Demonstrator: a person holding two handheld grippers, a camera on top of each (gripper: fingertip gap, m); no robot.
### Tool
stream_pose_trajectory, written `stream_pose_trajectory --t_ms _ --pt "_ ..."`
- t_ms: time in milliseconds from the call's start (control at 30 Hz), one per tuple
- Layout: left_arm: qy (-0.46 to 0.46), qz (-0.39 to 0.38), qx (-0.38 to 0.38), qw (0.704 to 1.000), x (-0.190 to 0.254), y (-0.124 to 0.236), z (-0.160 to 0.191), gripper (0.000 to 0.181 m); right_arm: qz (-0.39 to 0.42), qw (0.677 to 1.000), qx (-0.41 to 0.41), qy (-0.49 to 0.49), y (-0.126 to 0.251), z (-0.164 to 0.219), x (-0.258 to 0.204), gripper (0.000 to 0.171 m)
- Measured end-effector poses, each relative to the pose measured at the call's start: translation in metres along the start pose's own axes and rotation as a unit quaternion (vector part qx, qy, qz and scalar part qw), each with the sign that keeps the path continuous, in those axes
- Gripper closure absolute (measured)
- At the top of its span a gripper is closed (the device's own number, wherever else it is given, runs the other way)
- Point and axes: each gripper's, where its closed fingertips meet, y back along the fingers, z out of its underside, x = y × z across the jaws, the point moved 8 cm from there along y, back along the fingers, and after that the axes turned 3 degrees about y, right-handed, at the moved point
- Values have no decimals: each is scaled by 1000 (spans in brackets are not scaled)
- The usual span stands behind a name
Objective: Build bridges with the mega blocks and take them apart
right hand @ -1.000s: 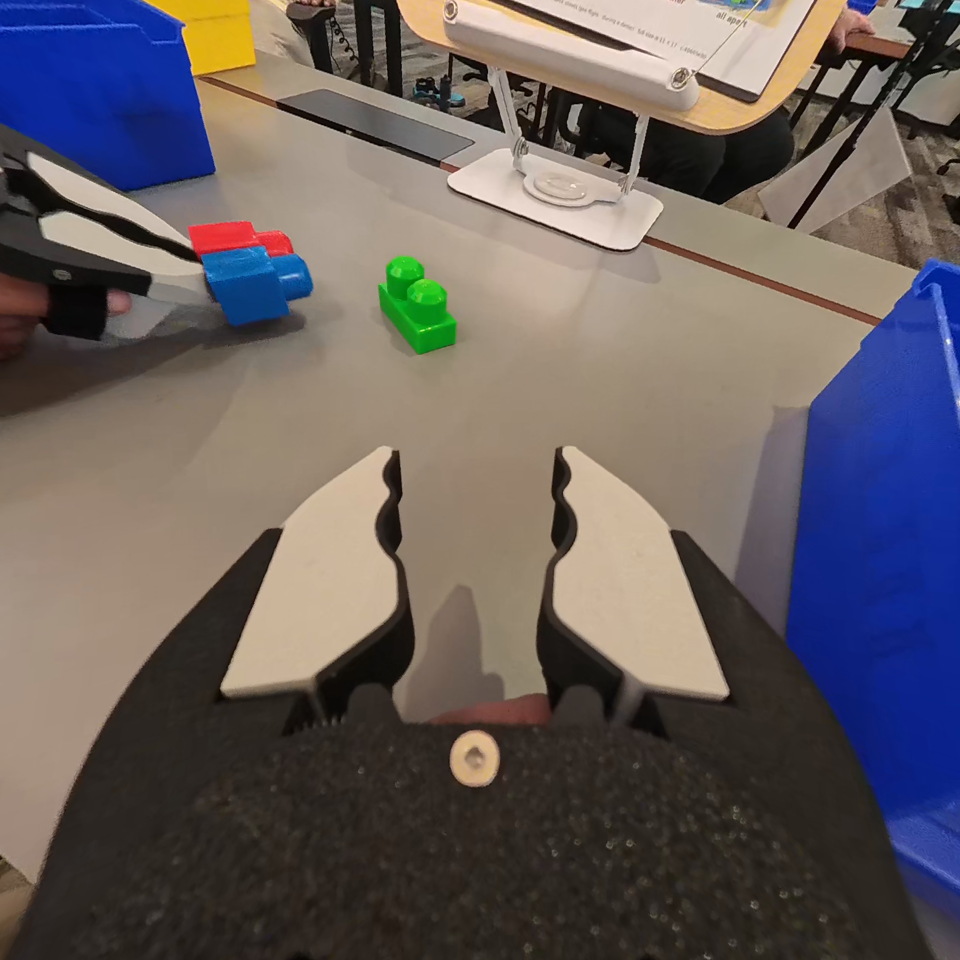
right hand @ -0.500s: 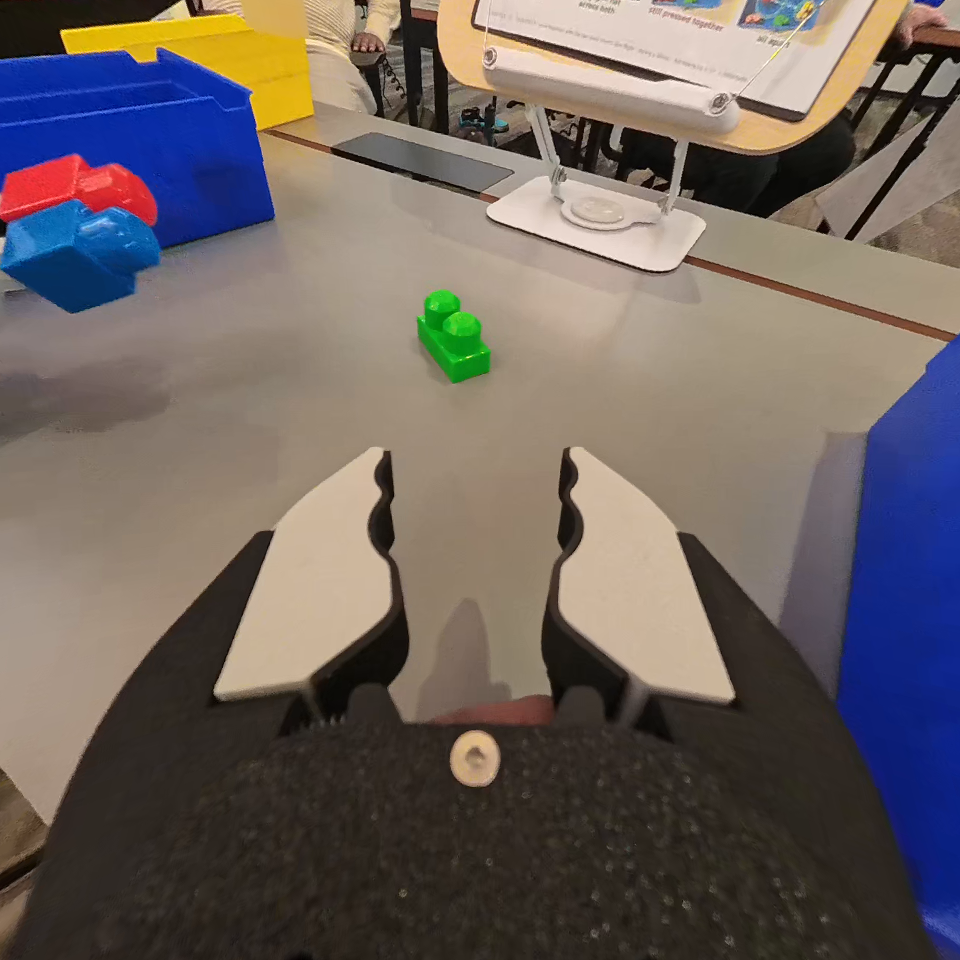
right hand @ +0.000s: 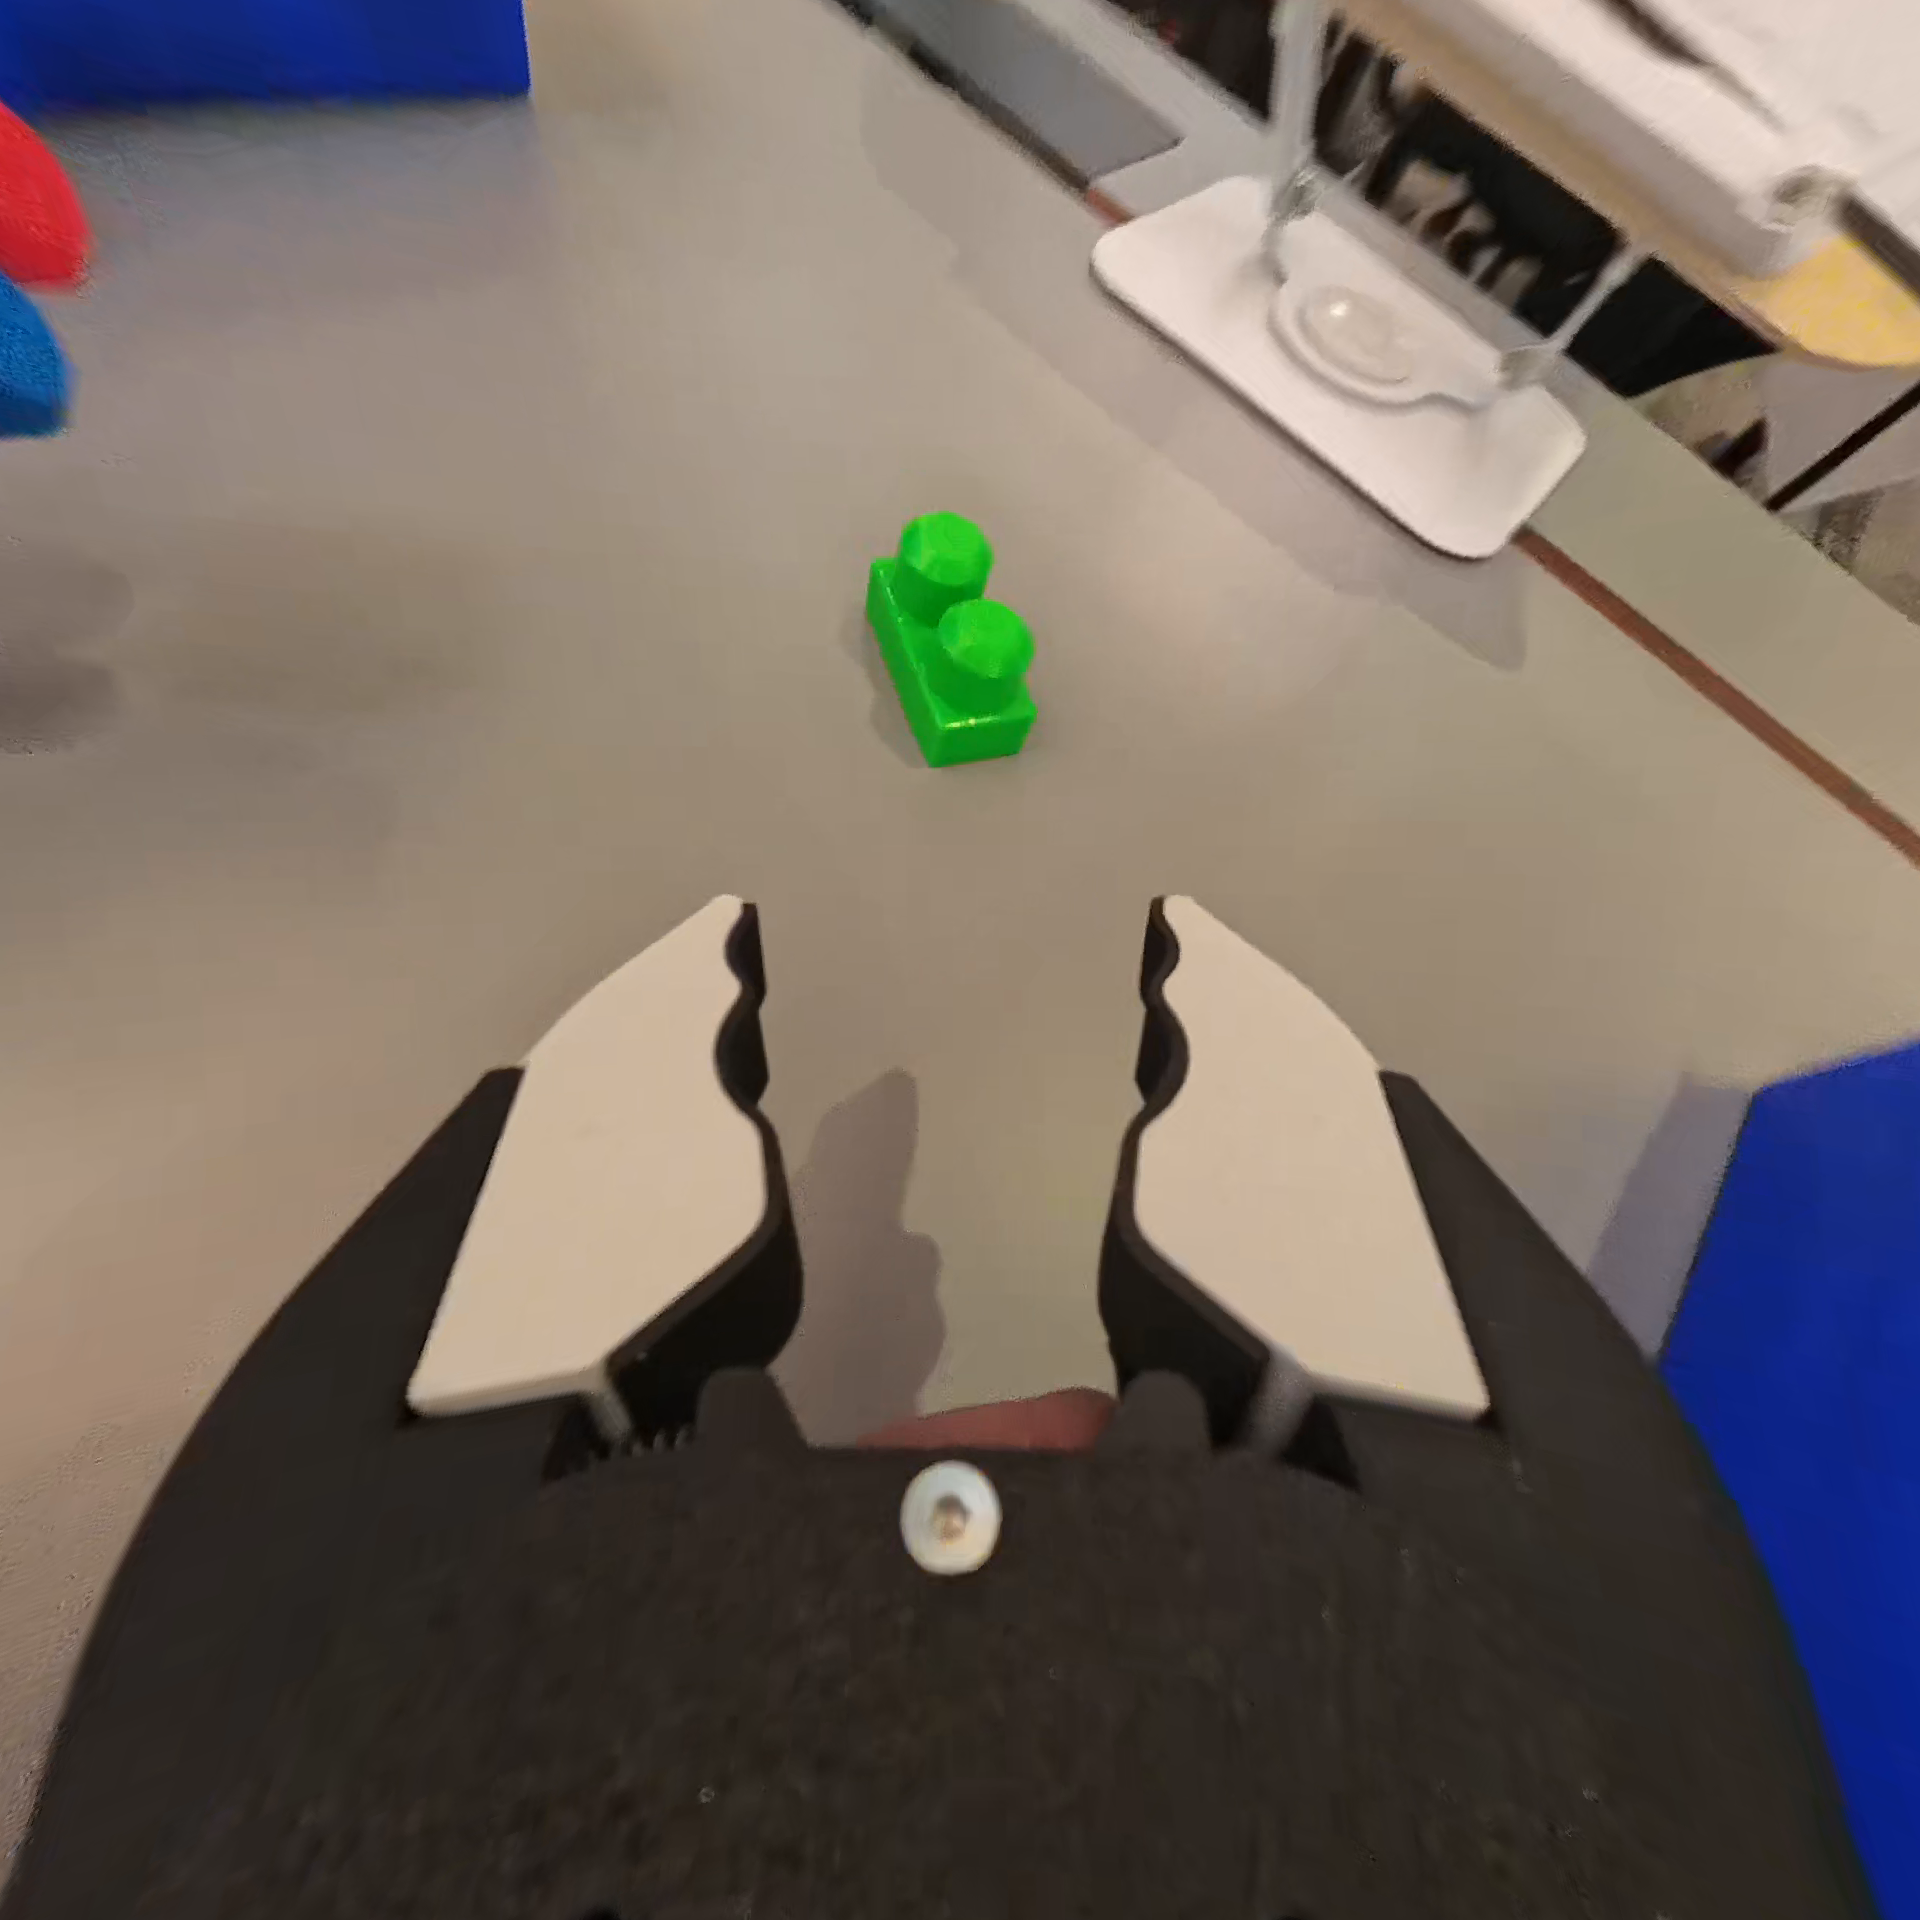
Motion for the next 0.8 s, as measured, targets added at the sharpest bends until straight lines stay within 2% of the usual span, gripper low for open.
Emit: stream_pose_trajectory --t_ms 167,333,500,633,800 --pt "-16 -10 -5 1000 4 1 1 172 -51 990 -101 83 -70 -40 19 104" --pt "-18 -12 -5 1000 3 2 2 172 -109 971 -182 111 -119 -52 19 109" --pt "-12 -5 -5 1000 2 3 3 172 -119 954 -227 153 -136 -51 9 118" --pt "-13 -4 -5 1000 2 3 4 172 -131 952 -237 143 -139 -51 9 136" --pt "-14 -7 -3 1000 0 3 5 172 -133 959 -222 114 -139 -48 15 137"
